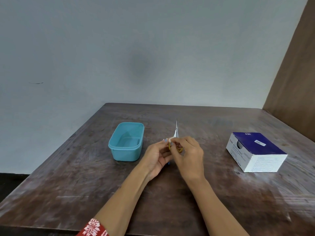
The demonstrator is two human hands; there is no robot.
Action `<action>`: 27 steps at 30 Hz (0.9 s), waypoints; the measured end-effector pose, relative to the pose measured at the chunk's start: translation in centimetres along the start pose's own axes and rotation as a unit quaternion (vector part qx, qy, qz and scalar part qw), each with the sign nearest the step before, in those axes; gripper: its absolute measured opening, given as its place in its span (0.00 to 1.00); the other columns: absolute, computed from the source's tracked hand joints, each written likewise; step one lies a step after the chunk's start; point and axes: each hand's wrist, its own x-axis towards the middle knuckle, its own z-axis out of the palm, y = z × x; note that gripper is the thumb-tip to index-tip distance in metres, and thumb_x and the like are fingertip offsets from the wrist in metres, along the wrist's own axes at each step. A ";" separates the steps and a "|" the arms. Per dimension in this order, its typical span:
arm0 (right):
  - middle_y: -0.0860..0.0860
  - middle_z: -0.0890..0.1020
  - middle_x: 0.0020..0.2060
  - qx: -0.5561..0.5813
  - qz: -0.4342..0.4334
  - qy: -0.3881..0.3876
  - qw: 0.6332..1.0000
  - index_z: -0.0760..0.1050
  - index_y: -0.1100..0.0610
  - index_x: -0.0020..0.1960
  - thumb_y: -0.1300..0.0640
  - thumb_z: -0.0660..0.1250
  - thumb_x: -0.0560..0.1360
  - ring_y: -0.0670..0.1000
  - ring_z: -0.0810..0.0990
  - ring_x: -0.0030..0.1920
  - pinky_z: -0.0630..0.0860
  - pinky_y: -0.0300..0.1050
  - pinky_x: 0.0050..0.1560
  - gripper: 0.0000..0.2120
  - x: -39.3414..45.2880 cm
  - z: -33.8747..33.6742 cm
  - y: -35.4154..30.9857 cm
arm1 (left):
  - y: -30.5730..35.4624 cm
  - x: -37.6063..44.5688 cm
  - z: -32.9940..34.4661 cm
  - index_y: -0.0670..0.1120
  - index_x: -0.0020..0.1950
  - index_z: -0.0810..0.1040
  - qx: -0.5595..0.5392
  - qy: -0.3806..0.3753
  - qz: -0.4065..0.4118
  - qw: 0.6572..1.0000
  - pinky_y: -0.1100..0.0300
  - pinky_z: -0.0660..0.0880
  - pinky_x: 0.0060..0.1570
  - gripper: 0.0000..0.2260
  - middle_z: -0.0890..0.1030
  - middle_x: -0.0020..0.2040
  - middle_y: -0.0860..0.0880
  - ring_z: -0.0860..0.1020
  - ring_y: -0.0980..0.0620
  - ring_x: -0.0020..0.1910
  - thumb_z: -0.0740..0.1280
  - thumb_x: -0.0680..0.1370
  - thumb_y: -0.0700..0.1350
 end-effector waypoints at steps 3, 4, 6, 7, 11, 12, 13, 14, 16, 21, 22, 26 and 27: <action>0.51 0.80 0.38 -0.005 -0.002 0.007 1.000 0.82 0.57 0.47 0.60 0.70 0.70 0.51 0.77 0.39 0.77 0.46 0.39 0.06 0.1 0.0 0.1 | 0.1 0.0 0.0 0.39 0.51 0.80 -0.019 0.003 -0.010 1.000 0.57 0.80 0.44 0.13 0.83 0.46 0.40 0.82 0.48 0.45 0.59 0.80 0.45; 0.51 0.80 0.38 -0.009 -0.007 0.001 1.000 0.82 0.57 0.47 0.60 0.70 0.70 0.51 0.77 0.39 0.76 0.45 0.40 0.07 0.0 0.0 0.2 | 0.1 0.0 0.0 0.39 0.50 0.80 -0.021 0.007 -0.008 1.000 0.58 0.80 0.44 0.13 0.83 0.45 0.41 0.82 0.49 0.44 0.59 0.80 0.46; 0.50 0.80 0.38 -0.013 -0.021 -0.025 0.999 0.82 0.56 0.46 0.60 0.70 0.69 0.50 0.77 0.39 0.75 0.43 0.41 0.07 -0.1 0.1 0.1 | 0.2 0.0 0.1 0.40 0.48 0.80 -0.024 0.014 0.004 1.000 0.60 0.80 0.40 0.13 0.83 0.42 0.43 0.83 0.51 0.40 0.59 0.80 0.45; 0.49 0.79 0.37 -0.018 -0.029 -0.042 0.999 0.83 0.55 0.45 0.59 0.71 0.68 0.50 0.77 0.39 0.75 0.43 0.41 0.07 -0.1 0.2 0.1 | 0.3 -0.1 0.2 0.40 0.47 0.80 -0.025 0.018 0.012 0.999 0.61 0.80 0.37 0.13 0.83 0.40 0.44 0.82 0.53 0.37 0.59 0.80 0.44; 0.48 0.79 0.34 -0.064 -0.043 -0.083 0.994 0.81 0.54 0.40 0.61 0.72 0.63 0.51 0.76 0.36 0.75 0.45 0.39 0.06 -0.2 0.2 -0.2 | 0.2 0.0 0.1 0.39 0.49 0.79 -0.006 0.031 0.032 0.999 0.65 0.78 0.33 0.09 0.83 0.34 0.48 0.81 0.57 0.32 0.59 0.79 0.38; 0.48 0.79 0.34 -0.073 -0.036 -0.081 0.993 0.81 0.55 0.39 0.61 0.72 0.63 0.51 0.76 0.35 0.75 0.45 0.39 0.06 -0.2 0.1 -0.3 | 0.1 0.0 0.2 0.39 0.50 0.79 0.006 0.031 0.033 0.999 0.64 0.78 0.33 0.09 0.83 0.34 0.47 0.81 0.57 0.32 0.60 0.79 0.38; 0.48 0.79 0.34 -0.077 -0.027 -0.074 0.994 0.81 0.55 0.39 0.60 0.72 0.63 0.51 0.76 0.35 0.74 0.44 0.39 0.05 -0.2 0.1 -0.3 | 0.0 0.1 0.2 0.39 0.50 0.80 0.015 0.033 0.035 0.999 0.64 0.79 0.34 0.09 0.83 0.35 0.47 0.81 0.57 0.33 0.60 0.79 0.38; 0.48 0.80 0.33 -0.078 -0.020 -0.064 0.995 0.80 0.55 0.38 0.60 0.71 0.63 0.50 0.77 0.35 0.74 0.44 0.39 0.05 -0.2 0.1 -0.2 | -0.1 0.1 0.1 0.39 0.49 0.80 0.024 0.036 0.038 0.998 0.63 0.79 0.35 0.09 0.83 0.36 0.46 0.82 0.56 0.34 0.61 0.79 0.38; 0.49 0.79 0.34 -0.075 -0.013 -0.043 0.996 0.80 0.55 0.39 0.59 0.69 0.64 0.50 0.77 0.35 0.73 0.43 0.39 0.04 -0.1 0.2 -0.1 | -0.2 0.2 0.2 0.39 0.48 0.80 0.039 0.041 0.047 0.997 0.63 0.80 0.36 0.09 0.83 0.37 0.45 0.82 0.55 0.35 0.61 0.79 0.39; 0.50 0.80 0.35 -0.071 -0.018 0.037 0.997 0.81 0.56 0.43 0.56 0.65 0.71 0.48 0.74 0.38 0.72 0.43 0.40 0.08 0.1 0.3 0.3 | -0.5 0.3 0.1 0.39 0.49 0.81 0.063 0.049 0.055 0.995 0.62 0.80 0.39 0.09 0.84 0.42 0.45 0.83 0.53 0.41 0.61 0.79 0.39; 0.51 0.80 0.36 -0.073 -0.020 0.044 0.996 0.82 0.57 0.44 0.56 0.65 0.71 0.48 0.75 0.38 0.72 0.44 0.41 0.08 0.2 0.2 0.4 | -0.6 0.3 0.1 0.39 0.49 0.81 0.063 0.049 0.056 0.995 0.61 0.80 0.39 0.09 0.84 0.42 0.44 0.83 0.53 0.41 0.61 0.79 0.39; 0.50 0.80 0.35 -0.083 -0.001 0.002 0.997 0.81 0.56 0.40 0.58 0.68 0.68 0.50 0.77 0.35 0.70 0.43 0.43 0.04 0.1 0.0 0.6 | -0.4 0.3 0.3 0.38 0.51 0.80 0.052 0.066 0.062 0.995 0.62 0.81 0.38 0.08 0.85 0.39 0.46 0.83 0.54 0.38 0.61 0.78 0.38; 0.49 0.79 0.34 -0.080 0.003 -0.015 0.997 0.80 0.55 0.39 0.58 0.67 0.67 0.50 0.77 0.34 0.70 0.44 0.42 0.04 0.0 0.0 0.5 | -0.3 0.3 0.2 0.37 0.50 0.80 0.047 0.072 0.067 0.994 0.62 0.81 0.38 0.08 0.85 0.37 0.47 0.83 0.54 0.37 0.61 0.78 0.37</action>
